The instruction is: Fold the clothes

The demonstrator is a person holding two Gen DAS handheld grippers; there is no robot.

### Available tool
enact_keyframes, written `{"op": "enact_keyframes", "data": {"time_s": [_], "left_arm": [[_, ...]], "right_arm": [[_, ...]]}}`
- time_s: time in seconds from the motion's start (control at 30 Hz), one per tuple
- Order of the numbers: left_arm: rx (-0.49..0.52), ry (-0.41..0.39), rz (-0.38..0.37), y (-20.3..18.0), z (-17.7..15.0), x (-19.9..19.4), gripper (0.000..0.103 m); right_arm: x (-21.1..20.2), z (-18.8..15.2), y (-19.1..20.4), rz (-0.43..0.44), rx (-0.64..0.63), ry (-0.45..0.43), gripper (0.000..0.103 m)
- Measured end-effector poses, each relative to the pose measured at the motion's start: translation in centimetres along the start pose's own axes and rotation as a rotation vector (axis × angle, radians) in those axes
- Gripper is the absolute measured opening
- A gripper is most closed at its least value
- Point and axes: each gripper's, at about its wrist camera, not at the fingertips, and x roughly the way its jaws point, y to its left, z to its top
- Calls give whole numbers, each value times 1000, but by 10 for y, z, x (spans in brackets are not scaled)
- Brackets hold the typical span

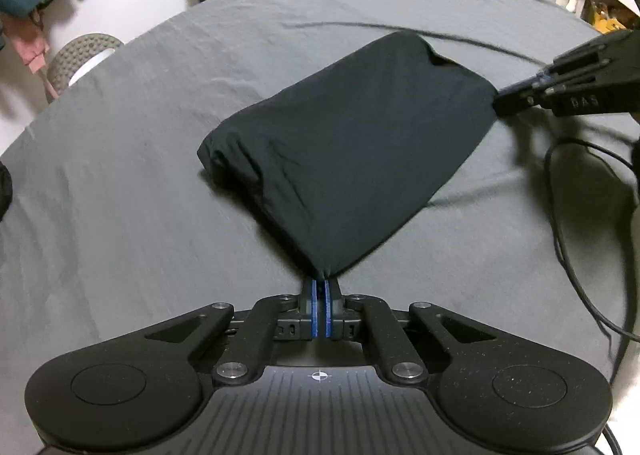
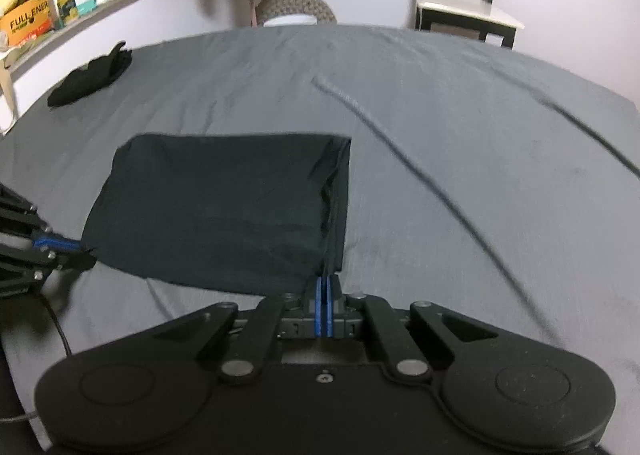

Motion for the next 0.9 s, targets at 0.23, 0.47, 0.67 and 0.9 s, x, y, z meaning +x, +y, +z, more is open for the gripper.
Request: {"op": "enact_keyframes", "data": {"time_s": [0.23,0.47,0.67,0.9], "left_arm": [[-198,32,-137,35,-2,-6,11],[-534,-153,-309,93,-15,-16,71],[-608,-181,-399,113,-2,4,71],[-565,-103,-452,103,4,37,71]], "right_arm": [[-12,3,-18,31,126,-37,40],[-6,12,-50,183,252,-110,50],[18,31,-61,282,267,-96,48],[36,37,-69,338,285,-53,47]]}}
